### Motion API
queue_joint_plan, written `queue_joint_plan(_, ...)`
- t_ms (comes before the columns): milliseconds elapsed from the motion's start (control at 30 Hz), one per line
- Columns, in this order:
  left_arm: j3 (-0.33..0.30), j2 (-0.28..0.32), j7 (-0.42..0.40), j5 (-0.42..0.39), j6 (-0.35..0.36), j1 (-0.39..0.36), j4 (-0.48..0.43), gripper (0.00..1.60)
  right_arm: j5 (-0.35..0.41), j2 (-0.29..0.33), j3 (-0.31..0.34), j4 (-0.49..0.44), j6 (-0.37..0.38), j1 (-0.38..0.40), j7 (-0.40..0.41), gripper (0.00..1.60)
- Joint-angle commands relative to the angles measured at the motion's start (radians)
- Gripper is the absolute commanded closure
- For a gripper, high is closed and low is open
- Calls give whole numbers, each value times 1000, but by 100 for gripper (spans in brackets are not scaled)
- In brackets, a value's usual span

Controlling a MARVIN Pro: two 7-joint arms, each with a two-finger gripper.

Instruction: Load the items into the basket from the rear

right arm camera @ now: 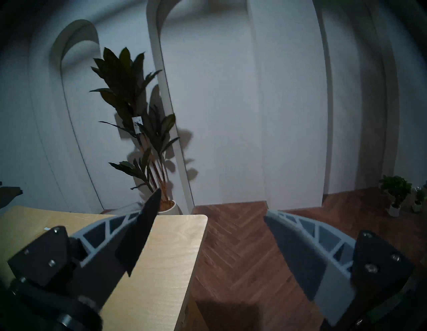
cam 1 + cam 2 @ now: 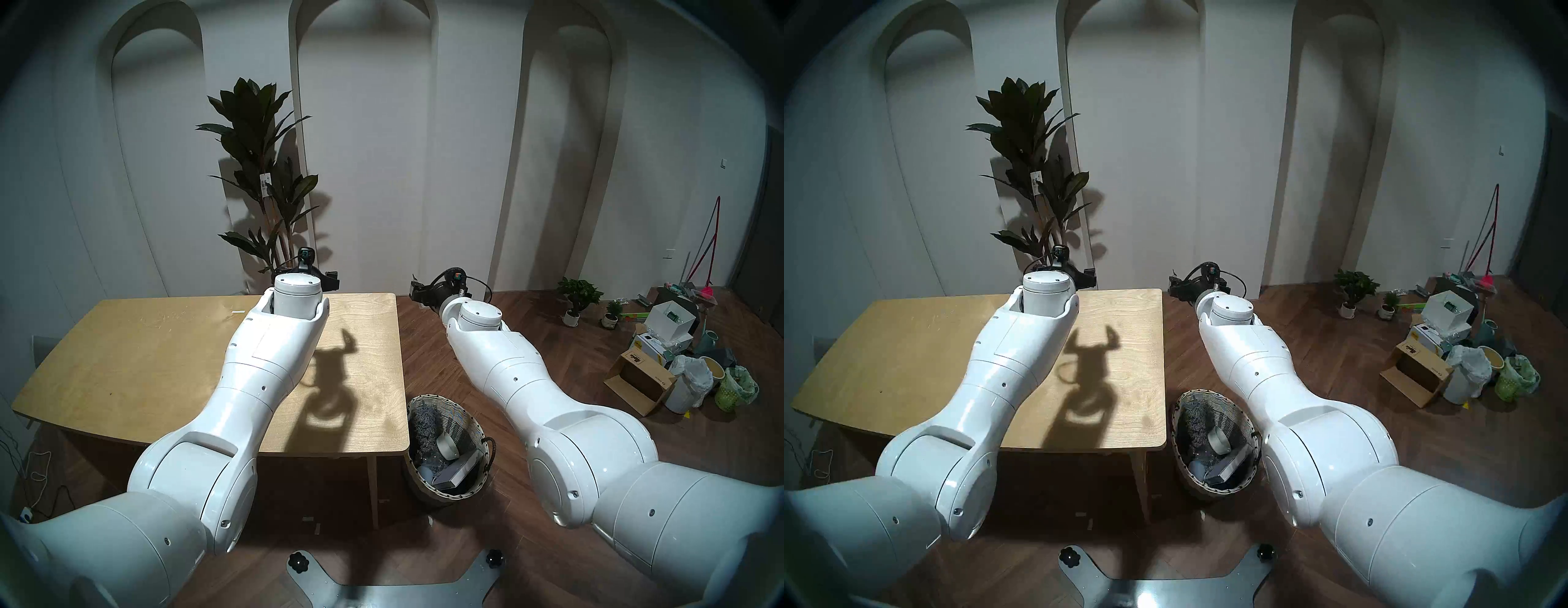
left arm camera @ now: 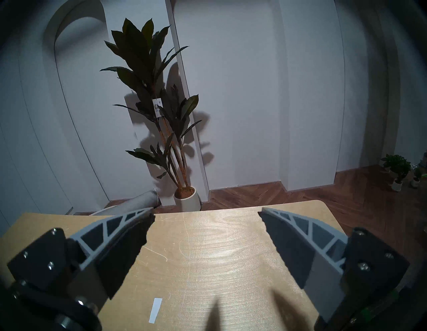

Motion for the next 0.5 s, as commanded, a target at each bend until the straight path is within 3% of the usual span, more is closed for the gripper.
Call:
queue_joint_plan(0, 35, 26, -36, 32, -112, -20, -10, 0, -9, 31, -10, -69, -116, -36, 83, 0)
queue_joint_plan(200, 48, 65, -80, 43, -203, -14, 0, 0, -13, 38, -10, -92, -202, -64, 134, 0)
queue_joint_plan(467, 44, 117, -138, 47, -349, -6, 59, 0, -29, 16, -1, -95, -342, -92, 119, 0)
